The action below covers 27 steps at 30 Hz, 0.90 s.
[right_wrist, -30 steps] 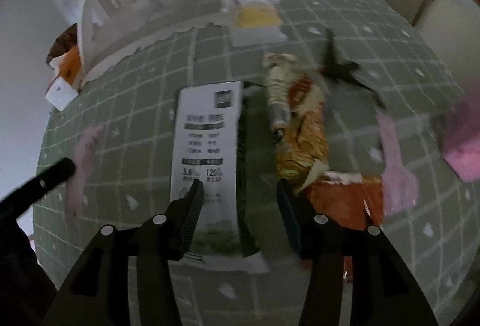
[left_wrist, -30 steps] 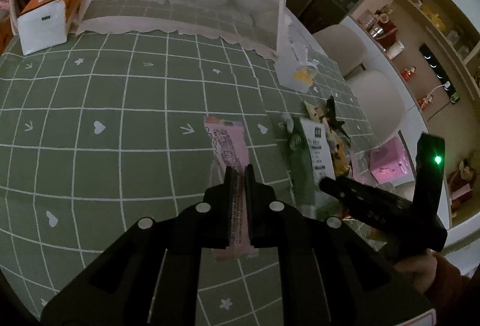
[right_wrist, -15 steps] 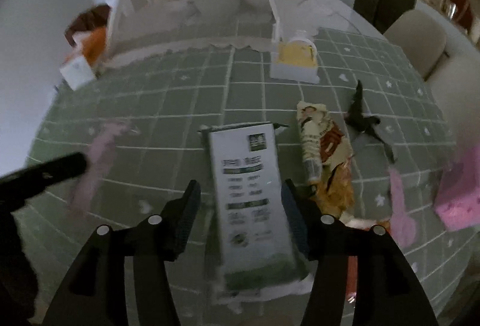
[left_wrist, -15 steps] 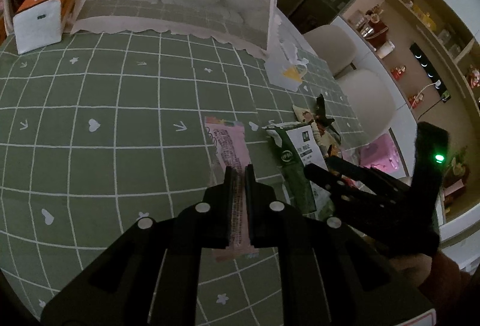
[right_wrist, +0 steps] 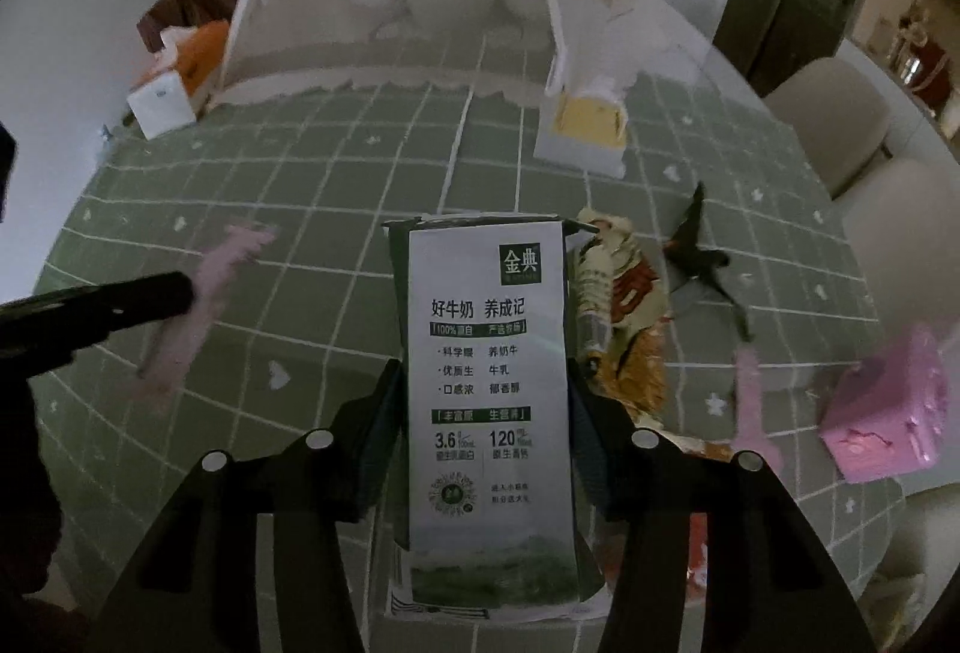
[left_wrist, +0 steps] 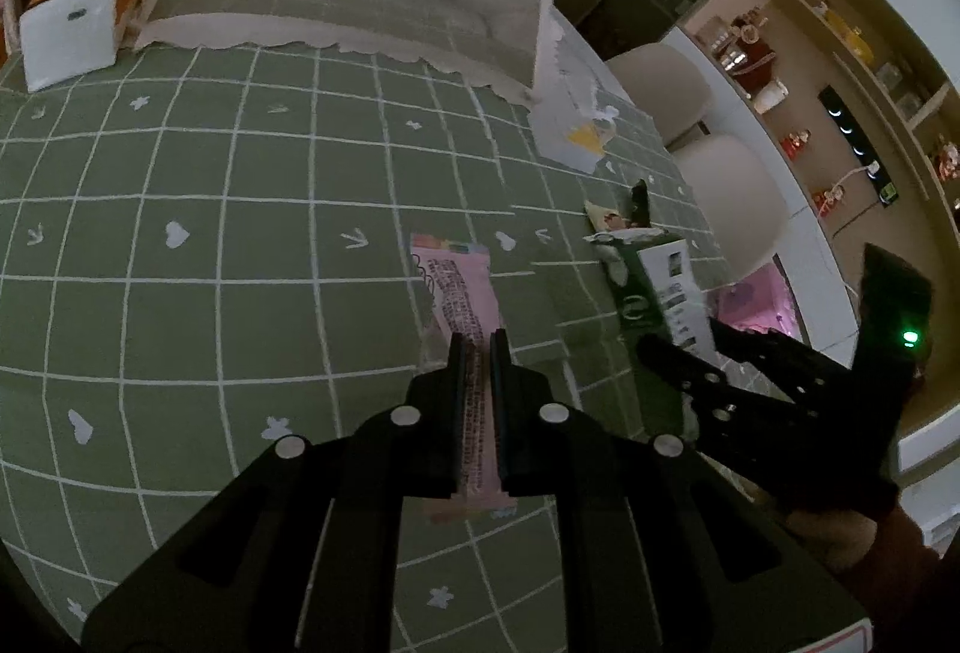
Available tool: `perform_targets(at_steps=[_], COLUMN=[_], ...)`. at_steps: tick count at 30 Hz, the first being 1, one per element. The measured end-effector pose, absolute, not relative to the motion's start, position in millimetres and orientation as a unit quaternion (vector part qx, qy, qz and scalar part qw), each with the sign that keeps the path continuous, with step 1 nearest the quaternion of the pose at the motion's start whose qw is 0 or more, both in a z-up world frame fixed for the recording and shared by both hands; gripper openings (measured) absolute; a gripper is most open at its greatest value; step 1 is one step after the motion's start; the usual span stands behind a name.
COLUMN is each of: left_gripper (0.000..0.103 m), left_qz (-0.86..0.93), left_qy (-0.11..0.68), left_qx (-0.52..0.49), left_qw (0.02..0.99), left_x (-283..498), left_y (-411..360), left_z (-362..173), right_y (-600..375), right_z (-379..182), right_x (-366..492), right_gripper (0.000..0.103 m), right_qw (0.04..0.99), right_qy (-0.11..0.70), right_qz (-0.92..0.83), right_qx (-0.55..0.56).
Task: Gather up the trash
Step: 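Grasp the white-green milk carton with the right gripper while the left holds the pink strip, then carry the pink strip and milk carton to the trash bin and release both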
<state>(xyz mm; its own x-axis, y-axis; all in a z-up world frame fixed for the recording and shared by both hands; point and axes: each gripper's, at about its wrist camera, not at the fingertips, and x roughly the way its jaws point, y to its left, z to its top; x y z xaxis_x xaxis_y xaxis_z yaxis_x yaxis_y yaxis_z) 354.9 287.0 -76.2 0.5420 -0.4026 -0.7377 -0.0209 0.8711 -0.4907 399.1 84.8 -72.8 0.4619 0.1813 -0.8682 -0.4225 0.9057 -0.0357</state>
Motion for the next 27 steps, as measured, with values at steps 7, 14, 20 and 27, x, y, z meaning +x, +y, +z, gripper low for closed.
perform_targets(at_steps=[7, 14, 20, 27], left_gripper=[0.006, 0.006, 0.006, 0.006], left_qz=[-0.137, -0.172, -0.225, -0.294], left_qy=[0.462, 0.452, 0.409, 0.367], left_qx=[-0.204, -0.167, -0.146, -0.124], left_qw=[0.852, 0.859, 0.872, 0.874], left_x=[348, 340, 344, 336], left_y=[265, 232, 186, 102], left_z=[-59, -30, 22, 67], right_y=[59, 9, -54, -134], right_z=[-40, -3, 39, 81], right_x=[372, 330, 298, 257], right_gripper=[0.048, 0.048, 0.048, 0.048], right_qw=[0.867, 0.897, 0.928, 0.952], right_qy=[0.460, 0.415, 0.360, 0.307], right_qz=[0.172, 0.142, 0.093, 0.021], right_qx=[-0.088, -0.052, -0.019, -0.003])
